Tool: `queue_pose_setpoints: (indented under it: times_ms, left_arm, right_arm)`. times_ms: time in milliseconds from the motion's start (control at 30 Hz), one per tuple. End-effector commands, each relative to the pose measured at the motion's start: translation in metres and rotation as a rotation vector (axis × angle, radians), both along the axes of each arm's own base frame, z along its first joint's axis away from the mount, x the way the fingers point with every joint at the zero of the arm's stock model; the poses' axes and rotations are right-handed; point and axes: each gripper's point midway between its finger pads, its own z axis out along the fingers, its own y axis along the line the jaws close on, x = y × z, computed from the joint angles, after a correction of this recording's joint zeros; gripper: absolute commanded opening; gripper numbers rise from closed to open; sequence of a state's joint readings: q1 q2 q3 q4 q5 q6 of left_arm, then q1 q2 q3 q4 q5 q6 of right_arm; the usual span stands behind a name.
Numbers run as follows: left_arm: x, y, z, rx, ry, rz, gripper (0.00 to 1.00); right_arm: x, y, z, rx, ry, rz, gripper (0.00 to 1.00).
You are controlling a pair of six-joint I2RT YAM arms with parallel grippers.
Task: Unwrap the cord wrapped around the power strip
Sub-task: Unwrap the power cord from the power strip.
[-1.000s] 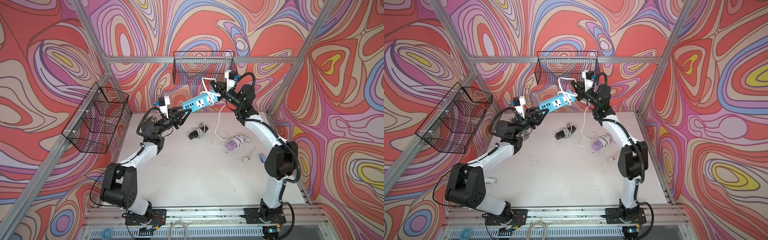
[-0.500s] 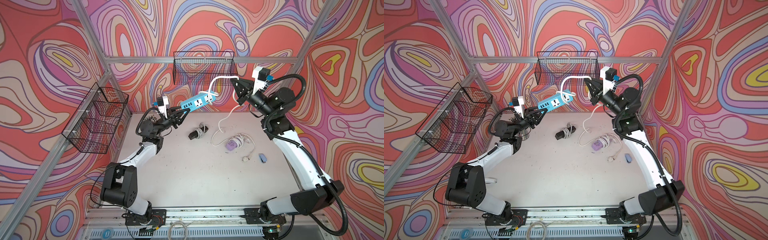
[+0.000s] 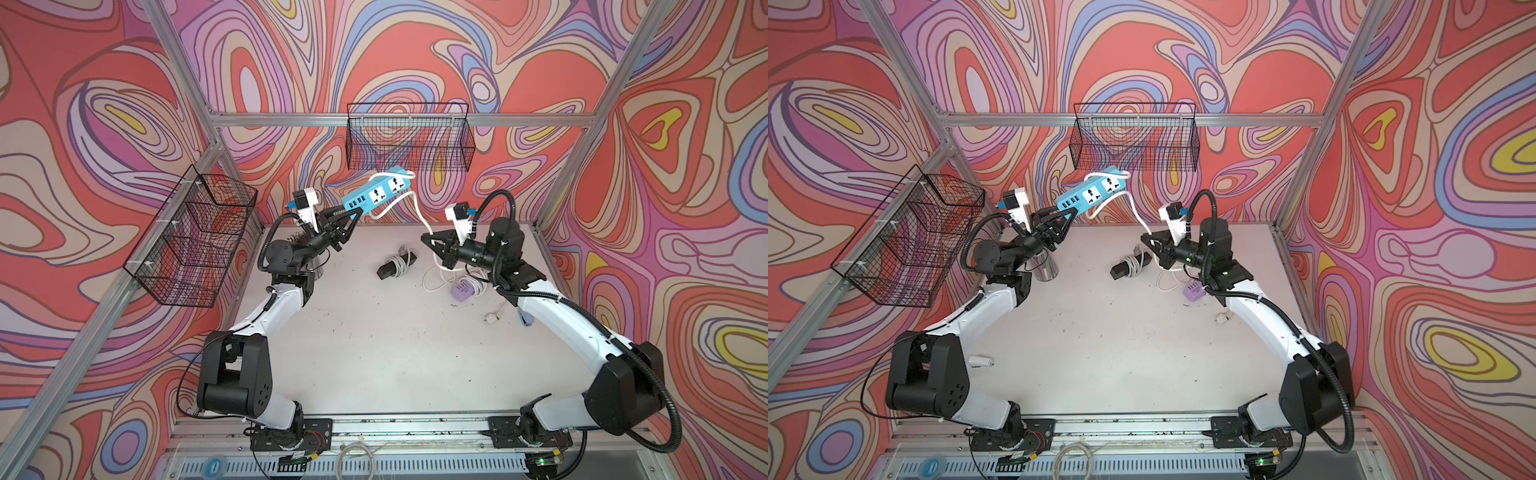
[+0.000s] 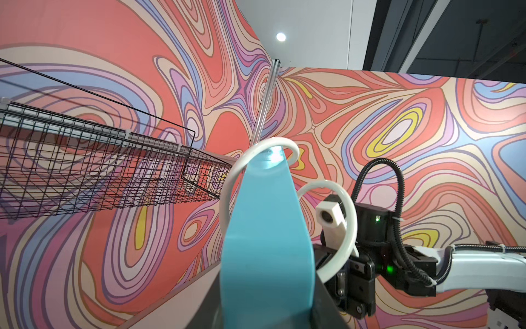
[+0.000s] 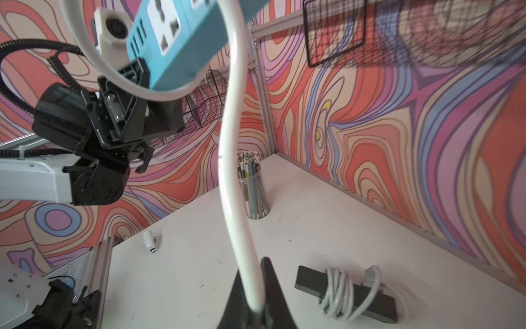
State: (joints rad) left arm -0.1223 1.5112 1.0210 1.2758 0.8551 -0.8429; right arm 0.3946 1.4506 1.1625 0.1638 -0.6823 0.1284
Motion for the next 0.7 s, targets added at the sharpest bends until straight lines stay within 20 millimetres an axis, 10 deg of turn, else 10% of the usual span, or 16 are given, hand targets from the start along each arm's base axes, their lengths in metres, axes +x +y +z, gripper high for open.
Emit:
queue_pose_setpoints:
  times_ms: [0, 400, 667]
  left_arm:
    - [-0.022, 0.007, 0.031, -0.036, -0.118, 0.014, 0.0]
    - [-0.034, -0.007, 0.039, -0.03, -0.123, -0.061, 0.0]
    - [-0.048, -0.038, 0.036, -0.027, -0.107, -0.166, 0.0]
  right_arm:
    - [0.003, 0.017, -0.032, 0.013, 0.06, 0.045, 0.0]
    - [0.091, 0.045, -0.157, -0.029, 0.24, -0.049, 0.0]
    - [0.166, 0.01, -0.086, 0.054, 0.1, -0.166, 0.0]
